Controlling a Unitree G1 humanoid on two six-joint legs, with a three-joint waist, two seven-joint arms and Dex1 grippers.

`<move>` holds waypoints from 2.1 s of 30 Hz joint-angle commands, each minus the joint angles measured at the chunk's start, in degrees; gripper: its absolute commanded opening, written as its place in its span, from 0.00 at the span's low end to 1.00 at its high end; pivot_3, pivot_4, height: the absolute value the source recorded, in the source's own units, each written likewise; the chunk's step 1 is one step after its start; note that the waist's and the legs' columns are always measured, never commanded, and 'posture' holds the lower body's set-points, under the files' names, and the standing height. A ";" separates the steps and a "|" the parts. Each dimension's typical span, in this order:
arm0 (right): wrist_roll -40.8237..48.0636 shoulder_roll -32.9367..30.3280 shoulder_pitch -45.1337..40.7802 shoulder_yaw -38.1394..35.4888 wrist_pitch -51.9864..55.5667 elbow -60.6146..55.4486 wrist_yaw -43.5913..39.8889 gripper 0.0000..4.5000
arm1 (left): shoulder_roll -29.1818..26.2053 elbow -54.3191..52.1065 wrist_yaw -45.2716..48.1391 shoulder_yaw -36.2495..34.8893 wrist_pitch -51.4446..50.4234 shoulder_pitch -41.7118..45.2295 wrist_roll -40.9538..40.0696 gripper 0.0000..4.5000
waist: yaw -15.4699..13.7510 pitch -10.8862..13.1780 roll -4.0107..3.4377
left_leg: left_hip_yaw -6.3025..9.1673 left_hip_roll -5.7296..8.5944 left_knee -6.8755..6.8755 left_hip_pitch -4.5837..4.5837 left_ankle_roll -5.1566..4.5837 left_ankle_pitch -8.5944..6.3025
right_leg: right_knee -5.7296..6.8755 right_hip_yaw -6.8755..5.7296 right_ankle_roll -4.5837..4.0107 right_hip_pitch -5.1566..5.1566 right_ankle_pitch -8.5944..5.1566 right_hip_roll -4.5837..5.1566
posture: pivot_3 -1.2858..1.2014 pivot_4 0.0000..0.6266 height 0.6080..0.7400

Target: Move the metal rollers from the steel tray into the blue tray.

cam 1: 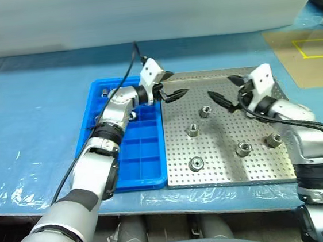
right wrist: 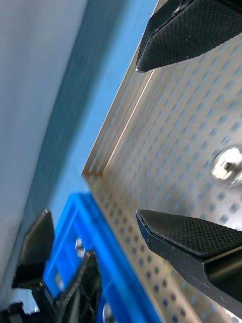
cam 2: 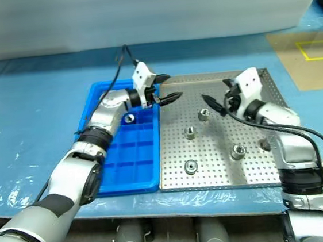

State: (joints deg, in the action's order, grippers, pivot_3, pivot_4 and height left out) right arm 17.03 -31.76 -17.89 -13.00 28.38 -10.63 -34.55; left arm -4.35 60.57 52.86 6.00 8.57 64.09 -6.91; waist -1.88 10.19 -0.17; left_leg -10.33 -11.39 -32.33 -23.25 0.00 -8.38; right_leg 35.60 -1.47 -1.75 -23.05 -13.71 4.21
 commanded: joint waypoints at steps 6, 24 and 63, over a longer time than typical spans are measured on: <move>3.40 0.69 11.08 -8.44 5.40 -17.12 7.50 1.00 | 8.49 13.64 -6.59 1.56 4.15 8.09 8.25 0.99 | 3.87 -0.02 -0.03 | -0.05 0.01 -0.04 0.02 -0.17 -0.10 | -0.18 0.05 -0.07 0.02 -0.05 0.01 | 0.26 0.24 1.00; 5.41 3.80 20.09 -7.40 9.14 -28.42 14.73 1.00 | 6.43 17.48 -15.24 2.26 -2.48 5.89 18.06 0.99 | 12.33 -0.06 -0.12 | 0.04 0.17 -0.66 -0.50 -0.94 -0.57 | -0.86 -0.07 0.18 0.14 0.18 0.19 | 0.22 0.24 1.00; 8.68 -1.12 21.70 -0.73 13.38 -29.03 9.45 1.00 | 3.84 17.33 -15.17 1.96 -7.85 1.37 21.84 0.38 | 17.12 -0.09 -0.15 | 0.27 0.91 -0.89 -0.38 -1.53 -1.16 | -1.91 -0.31 0.72 1.09 0.38 1.10 | 0.25 0.24 1.00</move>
State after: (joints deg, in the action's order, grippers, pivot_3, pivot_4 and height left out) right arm 25.74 -32.25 4.49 -12.92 42.45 -38.50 -25.06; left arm 0.65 76.20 36.25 7.97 1.90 67.05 14.65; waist 15.24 10.10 -0.32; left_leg -10.07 -10.48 -33.20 -23.63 -1.53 -9.54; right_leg 33.68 -1.78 -1.01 -21.97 -13.34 5.32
